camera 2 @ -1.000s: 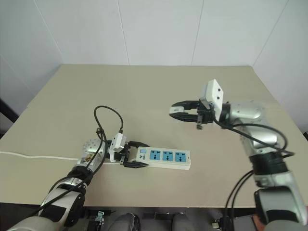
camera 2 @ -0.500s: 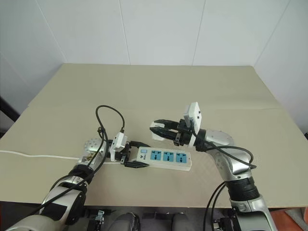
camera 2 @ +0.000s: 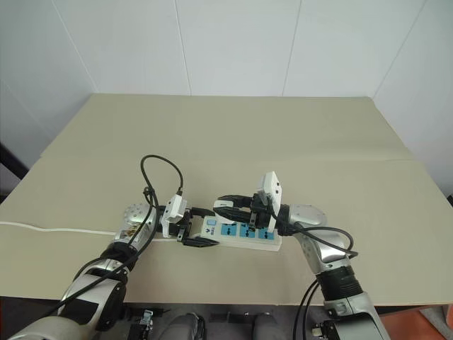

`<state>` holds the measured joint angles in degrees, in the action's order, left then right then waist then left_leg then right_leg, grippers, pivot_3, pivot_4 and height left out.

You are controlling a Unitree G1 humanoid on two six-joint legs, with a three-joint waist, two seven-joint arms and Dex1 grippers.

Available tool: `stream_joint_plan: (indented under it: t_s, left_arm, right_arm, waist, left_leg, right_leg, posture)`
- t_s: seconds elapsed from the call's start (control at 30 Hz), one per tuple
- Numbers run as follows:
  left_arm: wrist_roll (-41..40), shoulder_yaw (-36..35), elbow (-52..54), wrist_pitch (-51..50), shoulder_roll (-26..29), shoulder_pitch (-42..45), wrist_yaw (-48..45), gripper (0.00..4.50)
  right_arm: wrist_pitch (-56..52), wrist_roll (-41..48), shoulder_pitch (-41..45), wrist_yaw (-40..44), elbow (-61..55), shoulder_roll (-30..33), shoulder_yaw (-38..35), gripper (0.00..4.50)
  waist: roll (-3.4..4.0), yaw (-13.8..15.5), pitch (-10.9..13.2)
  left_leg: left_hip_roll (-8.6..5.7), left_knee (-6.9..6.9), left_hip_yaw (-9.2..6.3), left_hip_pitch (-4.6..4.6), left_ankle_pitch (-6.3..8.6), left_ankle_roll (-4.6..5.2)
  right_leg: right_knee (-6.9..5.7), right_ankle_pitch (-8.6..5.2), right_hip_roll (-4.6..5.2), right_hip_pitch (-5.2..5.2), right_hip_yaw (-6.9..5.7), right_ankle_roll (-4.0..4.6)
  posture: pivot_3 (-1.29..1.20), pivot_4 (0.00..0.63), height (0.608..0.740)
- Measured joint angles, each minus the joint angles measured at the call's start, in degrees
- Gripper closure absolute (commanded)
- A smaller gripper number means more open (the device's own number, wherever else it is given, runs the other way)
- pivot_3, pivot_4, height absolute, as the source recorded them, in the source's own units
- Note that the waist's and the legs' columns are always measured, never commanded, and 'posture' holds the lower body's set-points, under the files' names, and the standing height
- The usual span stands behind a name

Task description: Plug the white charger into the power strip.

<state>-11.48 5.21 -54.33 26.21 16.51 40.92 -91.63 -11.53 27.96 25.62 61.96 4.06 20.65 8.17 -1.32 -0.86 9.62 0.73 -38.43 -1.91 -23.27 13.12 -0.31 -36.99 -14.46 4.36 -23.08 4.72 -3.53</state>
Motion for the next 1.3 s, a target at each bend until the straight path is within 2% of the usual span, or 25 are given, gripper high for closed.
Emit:
stream_joint_plan:
  t_s: [0.37,0.93,1.3]
  left_arm:
    - [0.0,0.0,-0.2,0.0,0.0,0.1,-0.1,1.21]
    - [0.0,-0.2,-0.2,0.0,0.0,0.1,-0.1,1.21]
    - [0.0,-0.1,-0.2,0.0,-0.3,0.2,-0.4,1.21]
  right_arm:
    - [3.5,-1.5,0.7,3.9,4.3,0.4,-0.6,3.39]
    - [4.9,-3.0,0.6,4.2,7.4,-1.5,-1.5,3.39]
    - [14.8,-3.7,-1.6,7.8,10.3,-2.0,-2.0,3.39]
  waist:
    - [0.0,0.0,0.0]
    - [0.0,0.0,0.0]
    - [0.0,0.0,0.0]
  left_leg:
    - [0.0,0.0,0.0,0.01,0.0,0.0]
    - [0.0,0.0,0.0,0.02,0.0,0.0]
    - [0.0,0.0,0.0,0.05,0.0,0.0]
  right_leg:
    - [0.0,0.0,0.0,0.0,0.0,0.0]
    - [-0.01,0.0,0.0,0.0,0.0,0.0]
    - [0.0,0.0,0.0,0.04,-0.01,0.0]
  posture:
    - [0.0,0.15,0.74]
    - [0.0,0.15,0.74]
    - [0.0,0.15,0.74]
